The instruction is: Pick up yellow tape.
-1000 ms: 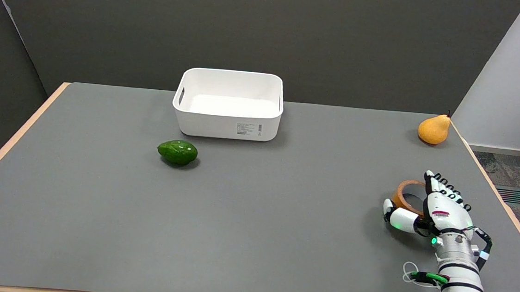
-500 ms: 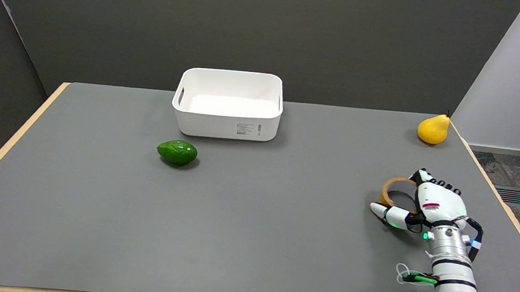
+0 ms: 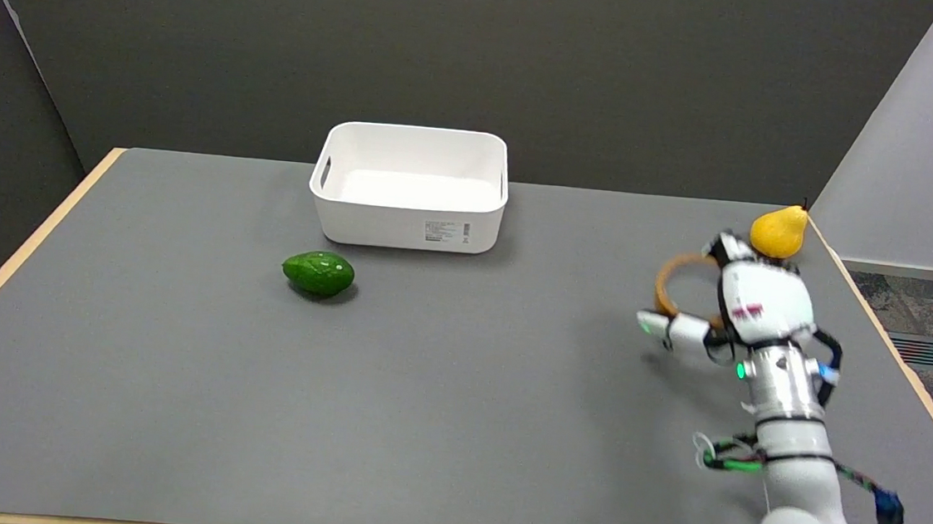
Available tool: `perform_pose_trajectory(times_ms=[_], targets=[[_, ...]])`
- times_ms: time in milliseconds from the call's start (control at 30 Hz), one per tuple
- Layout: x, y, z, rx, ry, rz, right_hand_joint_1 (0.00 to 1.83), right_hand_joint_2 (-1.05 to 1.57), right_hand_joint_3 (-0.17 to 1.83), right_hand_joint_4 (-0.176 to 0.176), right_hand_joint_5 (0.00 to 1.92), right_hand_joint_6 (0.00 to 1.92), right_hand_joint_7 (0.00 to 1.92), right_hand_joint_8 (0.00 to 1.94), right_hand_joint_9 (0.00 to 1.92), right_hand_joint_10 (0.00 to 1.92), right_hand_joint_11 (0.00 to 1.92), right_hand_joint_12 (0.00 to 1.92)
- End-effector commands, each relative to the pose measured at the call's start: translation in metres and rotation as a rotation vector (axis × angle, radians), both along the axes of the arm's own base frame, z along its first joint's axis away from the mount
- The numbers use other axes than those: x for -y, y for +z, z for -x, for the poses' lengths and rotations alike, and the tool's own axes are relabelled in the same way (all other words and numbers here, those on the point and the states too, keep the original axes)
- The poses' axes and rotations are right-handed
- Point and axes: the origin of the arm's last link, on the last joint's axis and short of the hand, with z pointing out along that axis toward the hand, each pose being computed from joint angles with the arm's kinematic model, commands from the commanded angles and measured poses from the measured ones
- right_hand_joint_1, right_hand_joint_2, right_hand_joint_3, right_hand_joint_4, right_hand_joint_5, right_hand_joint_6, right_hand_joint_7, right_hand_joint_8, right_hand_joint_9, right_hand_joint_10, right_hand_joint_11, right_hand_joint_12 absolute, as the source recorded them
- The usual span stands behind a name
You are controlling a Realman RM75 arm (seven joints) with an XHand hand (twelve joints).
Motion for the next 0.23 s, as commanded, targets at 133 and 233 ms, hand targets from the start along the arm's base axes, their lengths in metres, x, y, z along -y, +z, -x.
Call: perform_pose_trajectory(times_ms=[133, 233], targets=[[0.166, -0.044, -0.128, -0.175, 0.335, -0.336, 1.18, 1.16, 0.28, -0.176, 0.51, 1.52, 0.82, 1.49, 0.85, 1.51, 0.99, 1.92], [0.193, -0.059, -0.12, -0.128, 0.286, -0.365, 1.18, 1.16, 0.27, -0.176, 0.51, 1.52, 0.83, 1.48, 0.85, 1.51, 0.99, 1.92]])
